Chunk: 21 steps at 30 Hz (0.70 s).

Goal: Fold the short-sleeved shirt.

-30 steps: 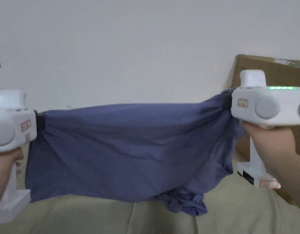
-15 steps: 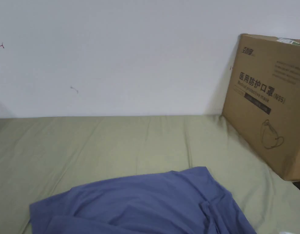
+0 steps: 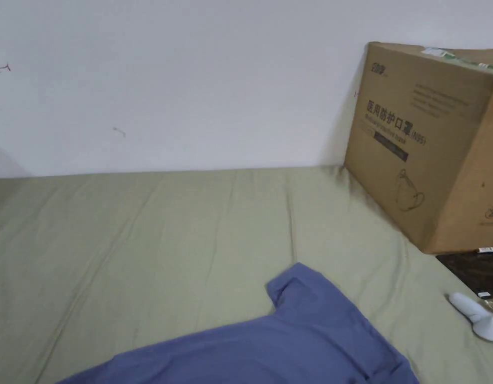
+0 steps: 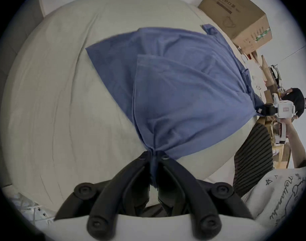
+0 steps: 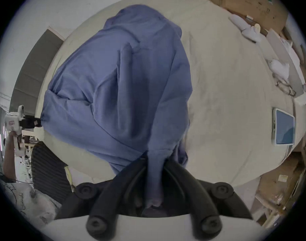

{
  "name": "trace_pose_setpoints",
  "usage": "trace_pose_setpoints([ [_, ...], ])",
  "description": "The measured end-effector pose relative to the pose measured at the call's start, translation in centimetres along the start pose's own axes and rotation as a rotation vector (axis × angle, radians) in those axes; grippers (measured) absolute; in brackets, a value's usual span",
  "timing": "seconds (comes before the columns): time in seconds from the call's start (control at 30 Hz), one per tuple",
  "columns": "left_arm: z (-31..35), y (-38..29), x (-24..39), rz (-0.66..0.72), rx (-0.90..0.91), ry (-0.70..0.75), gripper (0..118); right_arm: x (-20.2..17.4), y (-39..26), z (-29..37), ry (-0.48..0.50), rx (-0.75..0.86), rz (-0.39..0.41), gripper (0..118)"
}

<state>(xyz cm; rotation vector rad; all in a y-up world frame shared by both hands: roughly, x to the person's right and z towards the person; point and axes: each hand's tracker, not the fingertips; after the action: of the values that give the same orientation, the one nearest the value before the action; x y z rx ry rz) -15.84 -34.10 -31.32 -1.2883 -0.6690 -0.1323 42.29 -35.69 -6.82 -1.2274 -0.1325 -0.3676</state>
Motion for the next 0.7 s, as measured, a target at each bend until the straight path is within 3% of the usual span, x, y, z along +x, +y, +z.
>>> trace_pose_setpoints([
  [0.03,0.9,0.0,0.3,-0.019,0.048,-0.01,24,-0.3,0.2,0.7,-0.021,0.04,0.02,16],
  [0.07,1.6,0.1,0.7,-0.033,0.072,0.015,68,-0.6,0.3,1.2,-0.037,0.064,0.038,49],
  [0.1,2.6,0.2,1.0,-0.048,0.112,0.057,98,-0.9,0.5,2.1,-0.052,0.082,0.048,83],
  [0.13,3.7,0.2,1.5,-0.06,0.152,0.077,113,-1.3,0.8,2.9,-0.042,0.078,0.041,108],
  [0.17,5.0,0.4,1.8,-0.068,0.197,0.082,117,-1.7,1.1,3.8,-0.034,0.095,0.036,118],
  [0.33,11.9,1.8,5.4,0.021,0.619,0.03,116,-5.8,3.1,9.8,0.048,0.427,-0.007,118],
  [0.43,14.3,1.9,8.4,-0.007,0.903,0.04,116,-9.1,4.1,12.4,0.058,0.689,-0.013,118],
  [0.5,14.8,1.8,10.5,-0.036,1.027,0.09,108,-11.0,3.4,13.1,0.04,0.973,-0.014,117],
  [0.53,14.3,1.7,11.1,-0.035,1.101,0.133,95,-11.9,3.0,13.2,0.043,1.088,-0.003,117],
  [0.6,13.8,1.2,12.7,-0.023,1.229,0.142,34,-13.9,3.1,13.1,0.034,1.219,0.028,105],
  [0.63,13.3,1.5,13.2,-0.024,1.237,0.149,2,-14.9,2.9,13.0,0.016,1.254,0.035,80],
  [0.67,12.7,1.8,13.5,-0.028,1.23,0.19,0,-15.6,2.6,12.9,0.005,1.29,0.05,9],
  [0.7,12.0,2.1,14.5,-0.033,1.222,0.274,0,-16.4,2.9,12.6,-0.034,1.331,0.081,0],
])
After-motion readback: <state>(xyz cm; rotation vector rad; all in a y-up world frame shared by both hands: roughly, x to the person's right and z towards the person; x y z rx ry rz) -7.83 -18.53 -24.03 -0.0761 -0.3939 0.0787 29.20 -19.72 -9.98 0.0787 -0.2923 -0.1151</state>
